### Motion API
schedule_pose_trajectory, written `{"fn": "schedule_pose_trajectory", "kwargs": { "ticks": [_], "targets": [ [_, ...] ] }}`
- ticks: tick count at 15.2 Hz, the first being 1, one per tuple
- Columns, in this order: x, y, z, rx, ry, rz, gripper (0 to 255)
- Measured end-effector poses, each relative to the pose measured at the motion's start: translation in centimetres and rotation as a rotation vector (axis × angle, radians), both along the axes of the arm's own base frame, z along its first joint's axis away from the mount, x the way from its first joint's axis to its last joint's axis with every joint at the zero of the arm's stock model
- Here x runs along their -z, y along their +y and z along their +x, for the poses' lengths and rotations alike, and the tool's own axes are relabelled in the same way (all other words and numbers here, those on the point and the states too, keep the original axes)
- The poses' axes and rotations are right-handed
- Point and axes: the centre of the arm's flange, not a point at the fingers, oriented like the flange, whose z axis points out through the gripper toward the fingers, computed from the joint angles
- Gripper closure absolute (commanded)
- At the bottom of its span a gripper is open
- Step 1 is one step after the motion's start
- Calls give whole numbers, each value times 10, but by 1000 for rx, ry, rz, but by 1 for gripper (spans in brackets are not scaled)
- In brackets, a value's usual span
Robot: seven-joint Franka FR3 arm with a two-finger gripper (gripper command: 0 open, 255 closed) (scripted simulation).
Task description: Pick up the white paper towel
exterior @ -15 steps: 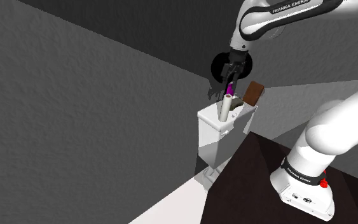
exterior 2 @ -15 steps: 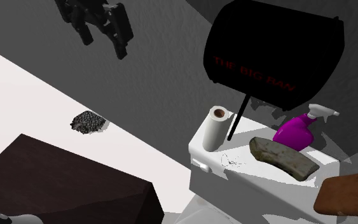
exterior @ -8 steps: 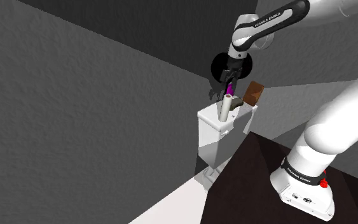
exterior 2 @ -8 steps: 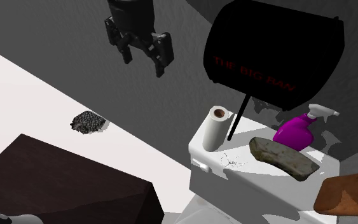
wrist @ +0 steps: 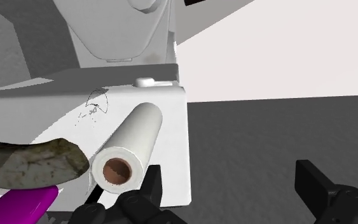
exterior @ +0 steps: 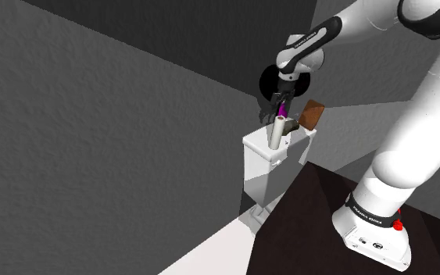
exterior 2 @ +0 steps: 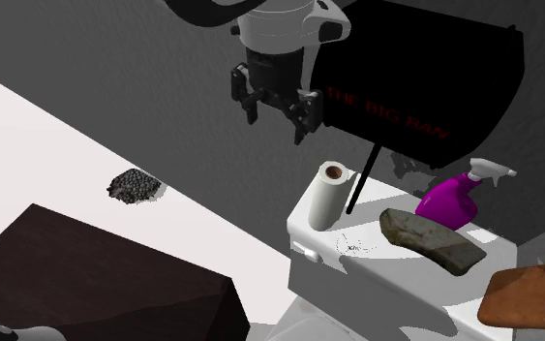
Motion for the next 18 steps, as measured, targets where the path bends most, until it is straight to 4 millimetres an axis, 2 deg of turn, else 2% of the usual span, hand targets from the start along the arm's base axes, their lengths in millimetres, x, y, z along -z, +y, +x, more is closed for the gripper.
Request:
{"fn": "schedule_pose_trajectory", "kwargs": {
  "ticks": [11,18],
  "targets": [
    [73,-112,42,34,13,-28,0],
    [109,-122,46,35,13,-30,0]
  ]
}}
